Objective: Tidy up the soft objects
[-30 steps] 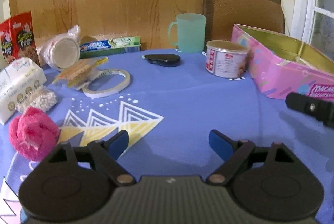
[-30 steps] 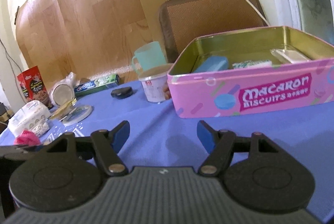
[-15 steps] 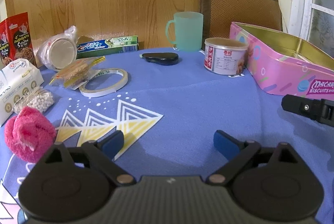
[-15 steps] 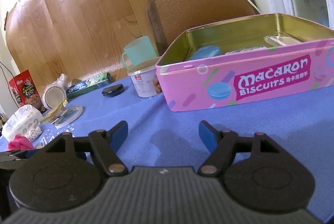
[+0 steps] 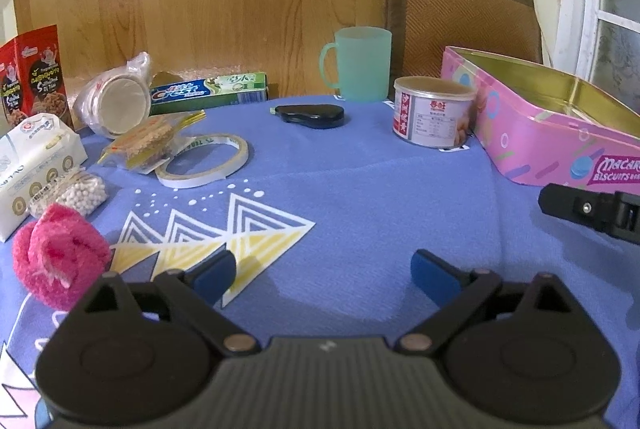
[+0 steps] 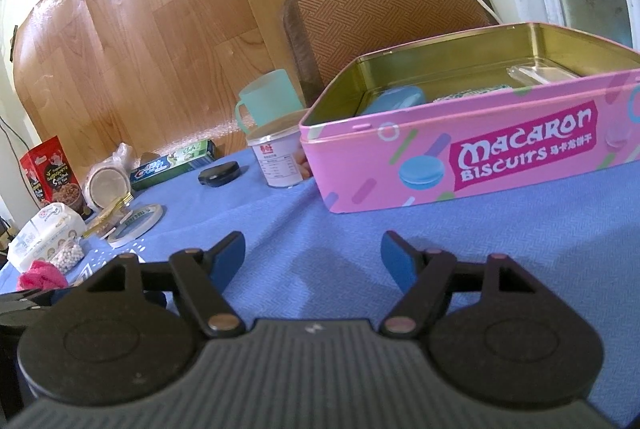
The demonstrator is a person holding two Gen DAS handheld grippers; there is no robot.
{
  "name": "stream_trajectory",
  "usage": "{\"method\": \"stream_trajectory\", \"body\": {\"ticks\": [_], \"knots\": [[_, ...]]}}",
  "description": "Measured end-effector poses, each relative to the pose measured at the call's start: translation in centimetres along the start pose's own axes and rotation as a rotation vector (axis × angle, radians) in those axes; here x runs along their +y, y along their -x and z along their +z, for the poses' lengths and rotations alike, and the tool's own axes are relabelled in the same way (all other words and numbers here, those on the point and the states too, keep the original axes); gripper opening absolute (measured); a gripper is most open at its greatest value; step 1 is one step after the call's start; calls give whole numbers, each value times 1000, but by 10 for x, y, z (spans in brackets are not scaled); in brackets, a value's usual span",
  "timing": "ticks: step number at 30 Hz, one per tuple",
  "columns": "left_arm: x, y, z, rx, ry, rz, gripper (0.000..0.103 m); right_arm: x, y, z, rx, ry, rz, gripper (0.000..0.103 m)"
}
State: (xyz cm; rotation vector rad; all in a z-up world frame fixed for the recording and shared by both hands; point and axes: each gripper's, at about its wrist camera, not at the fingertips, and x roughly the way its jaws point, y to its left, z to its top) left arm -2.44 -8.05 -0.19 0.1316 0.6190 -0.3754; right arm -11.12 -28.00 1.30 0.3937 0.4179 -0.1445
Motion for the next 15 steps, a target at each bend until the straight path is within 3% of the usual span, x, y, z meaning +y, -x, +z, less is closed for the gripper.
{"method": "stream_trajectory", "body": {"ticks": [15], "knots": [[5, 4, 1, -26, 45, 64, 98, -5, -2, 3, 3, 15, 33, 77]]}}
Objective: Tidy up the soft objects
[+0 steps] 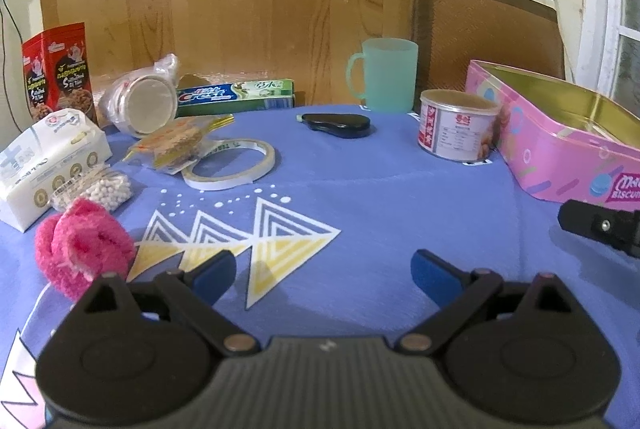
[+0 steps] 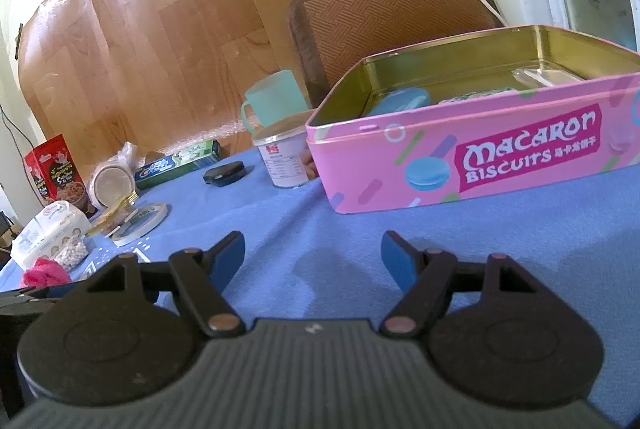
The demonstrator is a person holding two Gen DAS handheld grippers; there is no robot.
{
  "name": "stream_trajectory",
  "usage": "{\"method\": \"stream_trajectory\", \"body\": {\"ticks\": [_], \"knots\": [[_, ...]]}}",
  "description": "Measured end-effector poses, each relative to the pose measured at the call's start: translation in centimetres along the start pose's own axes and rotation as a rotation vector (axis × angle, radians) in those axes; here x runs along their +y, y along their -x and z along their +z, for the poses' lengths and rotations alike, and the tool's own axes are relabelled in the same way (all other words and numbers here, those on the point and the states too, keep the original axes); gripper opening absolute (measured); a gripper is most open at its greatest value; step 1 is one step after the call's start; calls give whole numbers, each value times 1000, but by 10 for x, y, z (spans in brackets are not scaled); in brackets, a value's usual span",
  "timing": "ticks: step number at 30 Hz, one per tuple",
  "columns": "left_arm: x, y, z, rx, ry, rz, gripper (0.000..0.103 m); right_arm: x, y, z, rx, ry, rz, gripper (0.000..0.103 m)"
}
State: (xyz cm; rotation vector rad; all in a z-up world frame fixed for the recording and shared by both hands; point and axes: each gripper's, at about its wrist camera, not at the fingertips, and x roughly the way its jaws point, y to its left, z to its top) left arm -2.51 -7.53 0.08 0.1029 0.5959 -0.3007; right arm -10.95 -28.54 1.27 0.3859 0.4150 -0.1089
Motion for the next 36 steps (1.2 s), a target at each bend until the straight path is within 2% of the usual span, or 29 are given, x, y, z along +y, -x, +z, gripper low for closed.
{"method": "stream_trajectory", "body": {"ticks": [21, 36], "knots": [[3, 1, 0, -13, 25, -3, 99, -4, -3, 2, 13, 7, 30, 78], [5, 5, -1, -30, 47, 14, 100, -7, 1, 2, -11, -6, 35, 81]]}}
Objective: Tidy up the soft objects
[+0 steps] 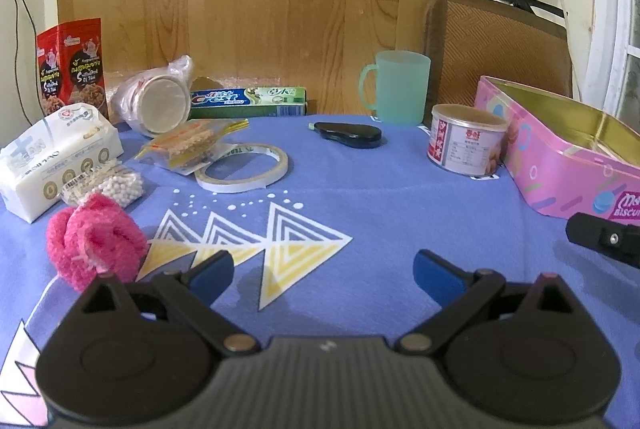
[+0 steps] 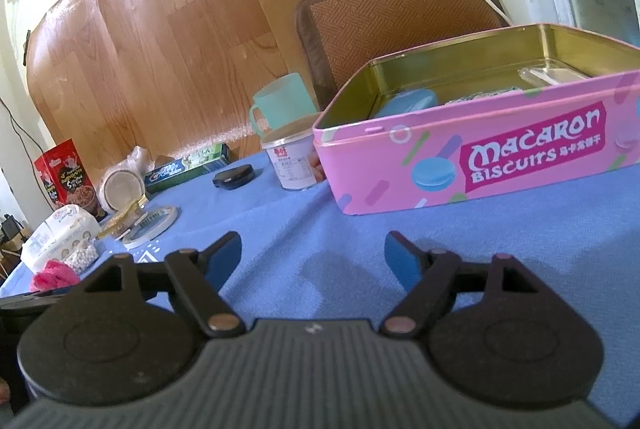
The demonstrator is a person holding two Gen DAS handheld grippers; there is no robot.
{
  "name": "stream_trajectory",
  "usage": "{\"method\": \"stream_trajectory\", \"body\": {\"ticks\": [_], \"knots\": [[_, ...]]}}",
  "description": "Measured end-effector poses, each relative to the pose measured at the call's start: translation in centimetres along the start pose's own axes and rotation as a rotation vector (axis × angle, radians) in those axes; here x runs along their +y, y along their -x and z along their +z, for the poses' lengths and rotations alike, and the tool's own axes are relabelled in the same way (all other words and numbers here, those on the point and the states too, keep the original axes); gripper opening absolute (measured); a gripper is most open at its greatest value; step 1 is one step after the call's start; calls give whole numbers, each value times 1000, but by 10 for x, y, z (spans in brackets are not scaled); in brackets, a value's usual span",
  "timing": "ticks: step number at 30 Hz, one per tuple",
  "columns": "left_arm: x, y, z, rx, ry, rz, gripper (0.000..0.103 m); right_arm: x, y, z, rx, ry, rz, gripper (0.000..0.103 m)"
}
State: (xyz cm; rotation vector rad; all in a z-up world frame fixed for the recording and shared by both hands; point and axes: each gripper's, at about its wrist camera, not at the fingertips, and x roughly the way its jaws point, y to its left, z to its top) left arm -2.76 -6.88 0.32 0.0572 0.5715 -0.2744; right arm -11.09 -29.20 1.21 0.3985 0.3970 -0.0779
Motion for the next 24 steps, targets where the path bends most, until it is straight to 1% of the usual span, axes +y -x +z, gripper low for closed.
{"method": "stream_trajectory", "body": {"ticks": [8, 10, 12, 13, 15, 16, 17, 19, 20, 22, 24], "knots": [[2, 3, 0, -18, 14, -2, 101, 0, 0, 0, 1, 3, -8, 81], [4, 8, -1, -44, 17, -16, 101, 0, -1, 0, 4, 7, -9, 81], [9, 21, -2, -96, 21, -66, 101, 1, -2, 0, 10, 13, -10, 81], [14, 30, -3, -102, 36, -111, 103, 1, -3, 0, 17, 17, -11, 81], [32, 52, -6, -115, 103, -233, 103, 4, -5, 0, 40, 43, 9, 81], [42, 63, -7, -134, 128, -262, 103, 8, -6, 0, 56, 70, 48, 82], [54, 73, -7, -158, 149, -260, 103, 16, -7, -1, 80, 111, 122, 82], [84, 88, -5, -196, 197, -200, 102, 40, -9, -4, 130, 202, 265, 83], [99, 90, -2, -200, 230, -177, 102, 57, -11, -7, 154, 264, 325, 86], [129, 88, 1, -175, 304, -141, 96, 98, -19, -15, 188, 407, 421, 87], [153, 79, 4, -130, 366, -108, 79, 137, -32, -23, 221, 510, 483, 87]]}}
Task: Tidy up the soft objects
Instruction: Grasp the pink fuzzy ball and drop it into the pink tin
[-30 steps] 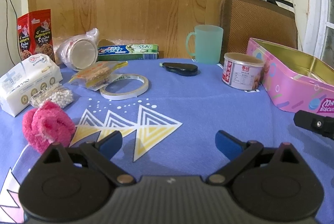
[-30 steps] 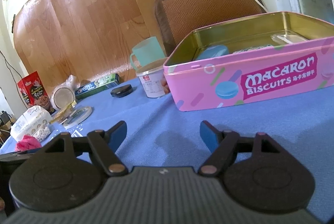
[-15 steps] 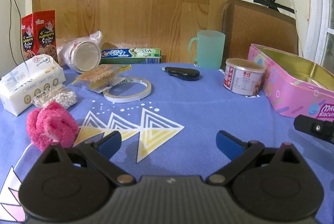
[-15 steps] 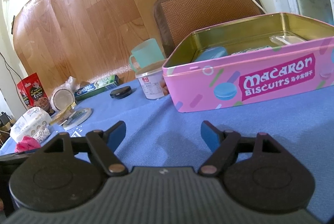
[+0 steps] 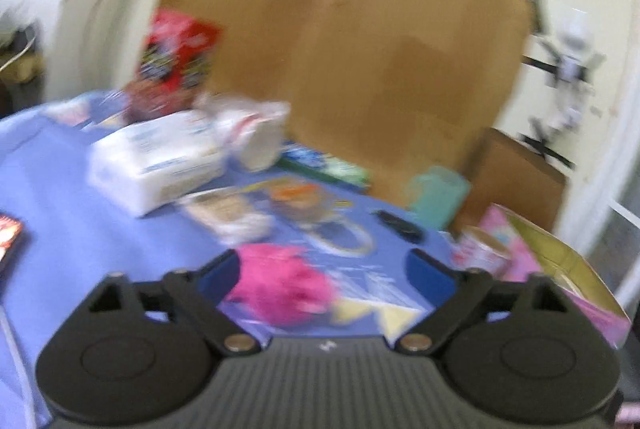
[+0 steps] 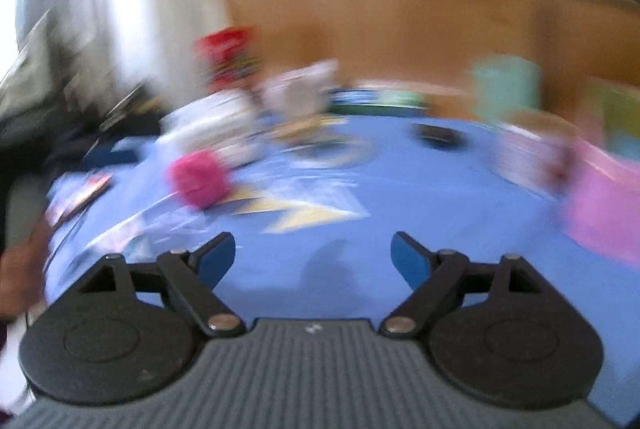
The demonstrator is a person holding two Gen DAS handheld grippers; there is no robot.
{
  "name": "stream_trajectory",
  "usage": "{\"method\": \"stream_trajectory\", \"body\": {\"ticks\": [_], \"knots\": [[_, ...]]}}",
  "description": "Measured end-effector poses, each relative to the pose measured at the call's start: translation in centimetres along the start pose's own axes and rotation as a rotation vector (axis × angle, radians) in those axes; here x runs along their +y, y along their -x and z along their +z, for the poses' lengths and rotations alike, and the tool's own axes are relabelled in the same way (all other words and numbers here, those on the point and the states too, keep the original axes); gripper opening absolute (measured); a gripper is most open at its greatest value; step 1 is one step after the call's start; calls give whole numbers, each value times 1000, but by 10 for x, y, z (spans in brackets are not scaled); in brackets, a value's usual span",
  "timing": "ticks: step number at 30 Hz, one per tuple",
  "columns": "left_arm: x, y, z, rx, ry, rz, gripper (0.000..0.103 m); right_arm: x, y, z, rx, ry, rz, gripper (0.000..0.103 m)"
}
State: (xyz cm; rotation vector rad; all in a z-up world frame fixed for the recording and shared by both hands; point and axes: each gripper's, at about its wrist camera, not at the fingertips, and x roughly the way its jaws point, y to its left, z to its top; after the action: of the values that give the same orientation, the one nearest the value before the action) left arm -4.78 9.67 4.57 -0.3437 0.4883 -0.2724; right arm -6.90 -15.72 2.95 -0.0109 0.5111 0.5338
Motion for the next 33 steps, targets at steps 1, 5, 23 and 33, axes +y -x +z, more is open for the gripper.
{"method": "stream_trajectory", "body": {"ticks": [1, 5, 23, 33], "knots": [[11, -5, 4, 28, 42, 15, 74, 10, -14, 7, 23, 26, 26, 87], [32, -27, 10, 93, 133, -13, 62, 41, -71, 33, 69, 68, 122, 86], [-163, -81, -19, 208, -149, -390, 41, -35, 46, -6, -116, -79, -309, 49], [-323, -126, -34, 193, -361, -446, 67, -153, 126, -22, -245, -268, -819, 68]]}}
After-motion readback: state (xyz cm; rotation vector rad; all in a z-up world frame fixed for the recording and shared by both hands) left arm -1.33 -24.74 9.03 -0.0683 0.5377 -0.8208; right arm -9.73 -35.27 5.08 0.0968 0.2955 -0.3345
